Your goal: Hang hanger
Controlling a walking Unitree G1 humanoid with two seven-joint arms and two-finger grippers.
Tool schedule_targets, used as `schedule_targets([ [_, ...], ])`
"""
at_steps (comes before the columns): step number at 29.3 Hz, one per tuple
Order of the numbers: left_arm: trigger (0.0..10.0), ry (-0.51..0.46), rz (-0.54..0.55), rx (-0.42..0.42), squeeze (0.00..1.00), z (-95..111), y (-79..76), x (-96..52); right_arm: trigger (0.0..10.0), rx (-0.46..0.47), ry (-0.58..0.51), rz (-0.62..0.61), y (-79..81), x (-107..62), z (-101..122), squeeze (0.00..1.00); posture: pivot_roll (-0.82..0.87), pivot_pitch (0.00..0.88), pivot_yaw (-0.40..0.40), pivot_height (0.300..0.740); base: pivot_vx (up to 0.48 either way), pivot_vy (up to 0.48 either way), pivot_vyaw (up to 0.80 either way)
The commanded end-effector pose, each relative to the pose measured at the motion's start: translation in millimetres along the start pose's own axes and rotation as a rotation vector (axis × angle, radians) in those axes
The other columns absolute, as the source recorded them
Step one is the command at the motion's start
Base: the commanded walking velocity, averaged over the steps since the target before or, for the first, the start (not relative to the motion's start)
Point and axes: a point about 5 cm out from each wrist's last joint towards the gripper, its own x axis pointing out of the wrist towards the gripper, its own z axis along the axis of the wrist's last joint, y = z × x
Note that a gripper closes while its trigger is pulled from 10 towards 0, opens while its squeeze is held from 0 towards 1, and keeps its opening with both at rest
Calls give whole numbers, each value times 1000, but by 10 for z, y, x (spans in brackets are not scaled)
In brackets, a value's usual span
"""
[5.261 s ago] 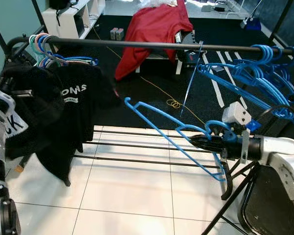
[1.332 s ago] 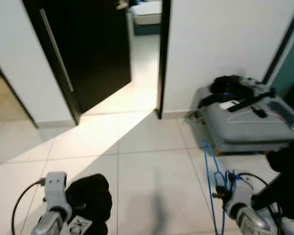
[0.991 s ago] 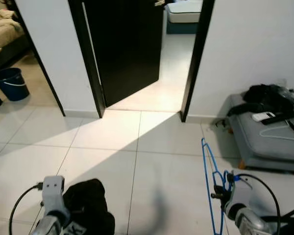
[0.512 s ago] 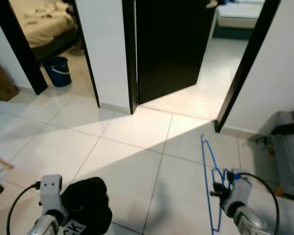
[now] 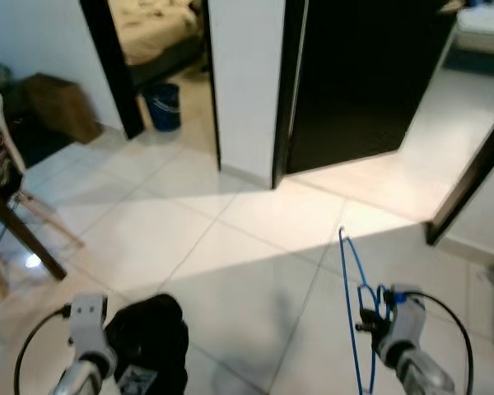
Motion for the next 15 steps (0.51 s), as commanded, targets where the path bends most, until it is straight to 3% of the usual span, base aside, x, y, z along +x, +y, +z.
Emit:
schedule_targets([
  [1, 10000, 5, 19, 8, 0, 1, 57, -20, 10000, 5, 10, 15, 42, 4, -28, 0, 32, 114, 6, 740, 0, 0, 738],
  [6, 10000, 4, 14, 15, 0, 15, 61, -15, 10000, 2, 10, 19, 53, 12, -17, 0, 31, 123, 14, 740, 0, 0, 738],
  [15, 10000, -6, 29, 15, 0, 33, 81, -17, 10000, 13, 28, 16, 64, 27, -28, 0, 51, 125, 17, 740, 372, 0, 0],
])
